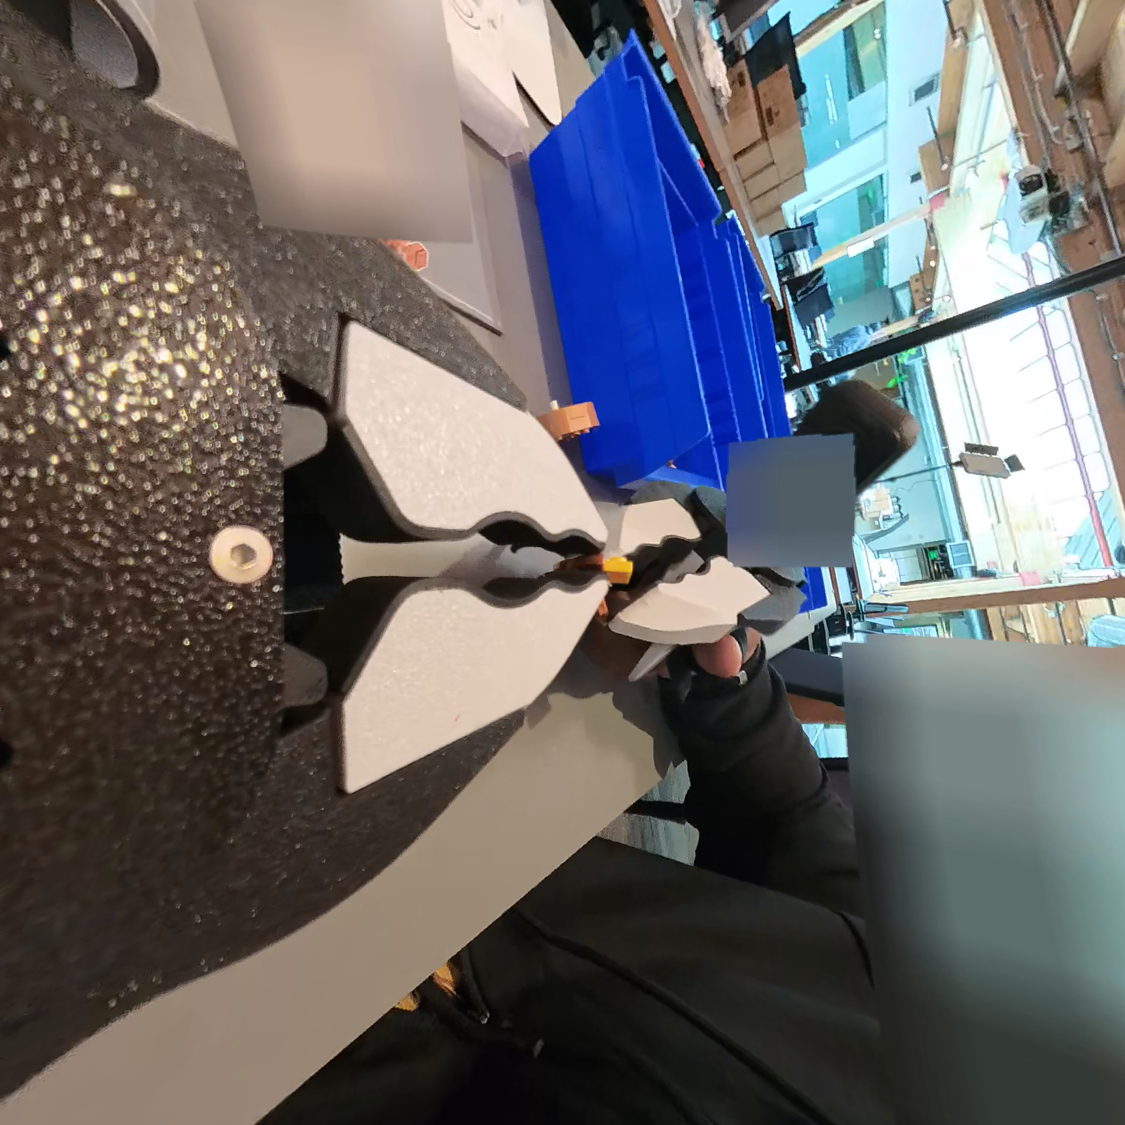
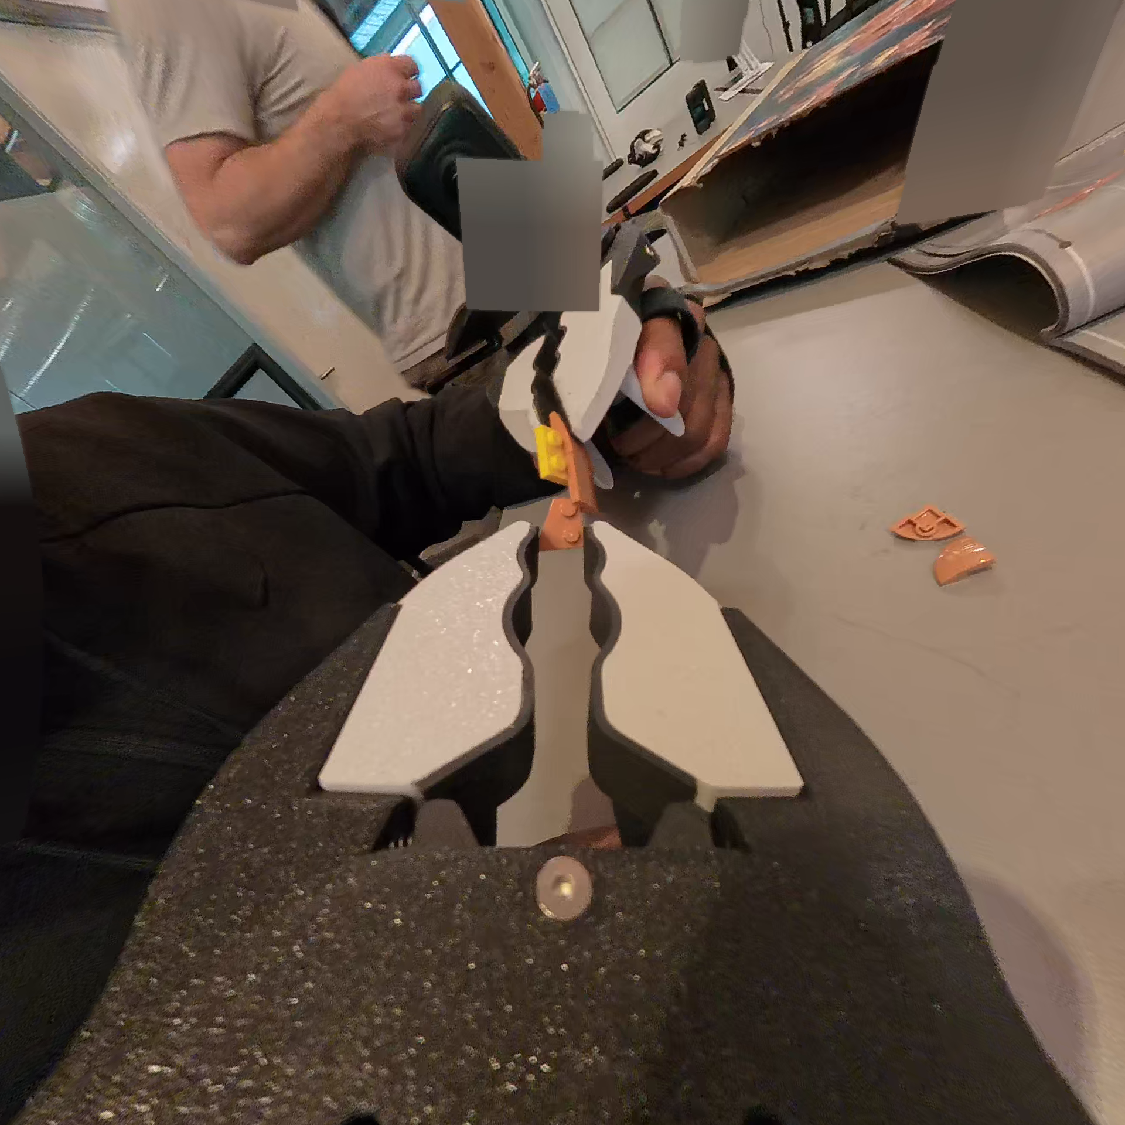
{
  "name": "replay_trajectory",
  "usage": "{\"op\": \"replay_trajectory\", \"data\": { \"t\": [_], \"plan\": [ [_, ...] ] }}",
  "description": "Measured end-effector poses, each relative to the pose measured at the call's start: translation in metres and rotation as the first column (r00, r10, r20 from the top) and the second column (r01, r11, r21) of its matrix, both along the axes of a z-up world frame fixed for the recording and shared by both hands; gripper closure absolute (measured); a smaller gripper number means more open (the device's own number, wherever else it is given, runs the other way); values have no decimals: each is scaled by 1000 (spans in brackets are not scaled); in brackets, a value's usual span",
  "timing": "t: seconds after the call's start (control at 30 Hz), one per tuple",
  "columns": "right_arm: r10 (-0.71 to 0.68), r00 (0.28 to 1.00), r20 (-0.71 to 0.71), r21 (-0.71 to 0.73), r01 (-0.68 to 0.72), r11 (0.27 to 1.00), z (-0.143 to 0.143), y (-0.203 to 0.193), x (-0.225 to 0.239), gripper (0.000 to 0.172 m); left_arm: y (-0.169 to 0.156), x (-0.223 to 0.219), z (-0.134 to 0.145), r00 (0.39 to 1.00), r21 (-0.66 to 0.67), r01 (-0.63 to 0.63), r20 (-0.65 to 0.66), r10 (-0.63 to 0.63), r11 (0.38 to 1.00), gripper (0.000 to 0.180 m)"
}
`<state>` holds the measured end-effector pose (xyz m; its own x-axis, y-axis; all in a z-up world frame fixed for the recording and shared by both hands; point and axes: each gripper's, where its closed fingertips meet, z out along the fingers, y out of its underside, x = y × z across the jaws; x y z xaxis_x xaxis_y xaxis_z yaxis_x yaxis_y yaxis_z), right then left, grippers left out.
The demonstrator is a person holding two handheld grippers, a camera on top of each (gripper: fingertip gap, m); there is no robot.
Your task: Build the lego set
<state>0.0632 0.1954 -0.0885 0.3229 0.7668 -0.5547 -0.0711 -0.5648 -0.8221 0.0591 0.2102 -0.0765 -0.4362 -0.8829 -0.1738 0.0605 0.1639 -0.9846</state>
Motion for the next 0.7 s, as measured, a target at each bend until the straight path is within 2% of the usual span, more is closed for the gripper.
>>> {"op": "replay_trajectory", "data": {
  "t": [0.4, 0.43, 0.5, 0.7],
  "plan": [
    [86, 996, -12, -40, -86, 995, -5, -12, -6, 159, -21, -9, -7, 993, 227, 82, 62, -98, 971, 176],
    [84, 996, -14, -40, -85, 996, -4, -12, -6, 171, -24, -11, -8, 991, 241, 99, 64, -118, 965, 176],
    [78, 997, -25, -44, -79, 996, -4, -11, -5, 172, -30, -12, -9, 986, 269, 125, 73, -150, 955, 176],
    [9, 997, 83, -25, -7, 1000, -19, -6, 8, 171, -24, -5, -19, 996, 332, 54, 45, -74, 942, 175]
  ]
}}
